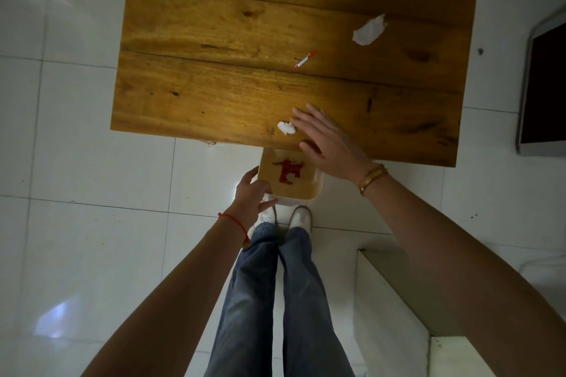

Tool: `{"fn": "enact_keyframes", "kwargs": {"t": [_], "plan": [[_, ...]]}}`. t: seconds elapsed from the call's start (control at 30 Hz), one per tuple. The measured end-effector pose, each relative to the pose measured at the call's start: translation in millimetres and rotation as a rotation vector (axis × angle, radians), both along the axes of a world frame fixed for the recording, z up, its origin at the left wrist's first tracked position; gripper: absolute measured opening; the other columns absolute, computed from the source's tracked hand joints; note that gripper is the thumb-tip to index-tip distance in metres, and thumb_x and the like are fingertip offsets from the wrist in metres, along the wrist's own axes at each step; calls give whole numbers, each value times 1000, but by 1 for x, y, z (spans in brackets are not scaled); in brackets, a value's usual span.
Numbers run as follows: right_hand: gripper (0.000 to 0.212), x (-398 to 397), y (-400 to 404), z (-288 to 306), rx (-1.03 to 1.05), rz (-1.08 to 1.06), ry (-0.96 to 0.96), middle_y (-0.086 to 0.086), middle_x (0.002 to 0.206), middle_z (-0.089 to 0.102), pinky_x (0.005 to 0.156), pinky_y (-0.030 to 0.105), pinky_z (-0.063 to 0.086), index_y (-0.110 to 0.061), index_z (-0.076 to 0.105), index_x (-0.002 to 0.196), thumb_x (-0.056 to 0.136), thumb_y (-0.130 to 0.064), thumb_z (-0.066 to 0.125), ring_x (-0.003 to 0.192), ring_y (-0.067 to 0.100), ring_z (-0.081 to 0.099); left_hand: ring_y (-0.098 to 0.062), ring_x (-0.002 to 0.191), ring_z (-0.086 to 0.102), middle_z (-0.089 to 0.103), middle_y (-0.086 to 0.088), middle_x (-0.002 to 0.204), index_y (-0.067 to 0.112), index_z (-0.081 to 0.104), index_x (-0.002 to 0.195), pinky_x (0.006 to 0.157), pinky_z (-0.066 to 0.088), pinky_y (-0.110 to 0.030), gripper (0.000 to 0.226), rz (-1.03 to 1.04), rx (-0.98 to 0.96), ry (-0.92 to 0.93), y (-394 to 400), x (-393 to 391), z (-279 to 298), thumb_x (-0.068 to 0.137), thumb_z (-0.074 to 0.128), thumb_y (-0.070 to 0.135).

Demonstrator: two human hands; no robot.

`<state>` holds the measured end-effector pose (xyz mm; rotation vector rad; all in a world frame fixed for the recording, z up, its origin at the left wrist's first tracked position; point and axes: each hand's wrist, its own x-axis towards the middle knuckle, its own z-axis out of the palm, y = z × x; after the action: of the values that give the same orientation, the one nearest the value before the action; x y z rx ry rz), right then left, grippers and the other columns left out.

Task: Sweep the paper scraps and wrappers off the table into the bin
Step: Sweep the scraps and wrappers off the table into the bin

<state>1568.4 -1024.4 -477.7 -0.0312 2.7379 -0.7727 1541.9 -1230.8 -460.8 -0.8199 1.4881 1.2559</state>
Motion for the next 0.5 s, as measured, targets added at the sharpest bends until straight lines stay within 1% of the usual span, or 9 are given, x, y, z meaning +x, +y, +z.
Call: {"fn": "enact_keyframes", "kwargs": {"t": [0.1,0.2,0.3,0.37,0.5], "plan": [[51,20,-7,1,37,110,-17,-4,163,18,125,39,2,-22,28,153,104,-35,36,153,18,2,-38,126,53,52,-19,139,11,41,146,102,49,-51,63,27,2,-16,2,0,4,88,44,-12],[51,39,-14,6,21,185,-22,-3,163,19,125,40,3,-22,29,152,103,-33,38,152,19,3,-37,125,54,52,-18,139,11,41,146,102,49,-51,63,43,3,-19,2,2,7,88,44,-12],[51,51,-16,11,5,262,-23,0,162,22,125,41,10,-16,33,151,103,-28,41,152,21,9,-37,124,54,53,-18,138,10,42,145,99,51,-50,61,65,3,-20,1,2,9,88,44,-12],[50,52,-14,13,7,227,-24,2,162,23,125,41,11,-15,32,151,103,-28,40,152,21,10,-38,126,53,51,-18,140,9,42,145,100,50,-51,60,71,10,-26,0,2,10,88,43,-12],[49,18,-1,19,42,2,9,3,163,20,125,41,8,-15,29,152,105,-30,32,152,18,8,-39,127,52,52,-18,140,8,43,143,102,48,-53,59,59,19,-14,-2,2,11,88,42,-11]]}}
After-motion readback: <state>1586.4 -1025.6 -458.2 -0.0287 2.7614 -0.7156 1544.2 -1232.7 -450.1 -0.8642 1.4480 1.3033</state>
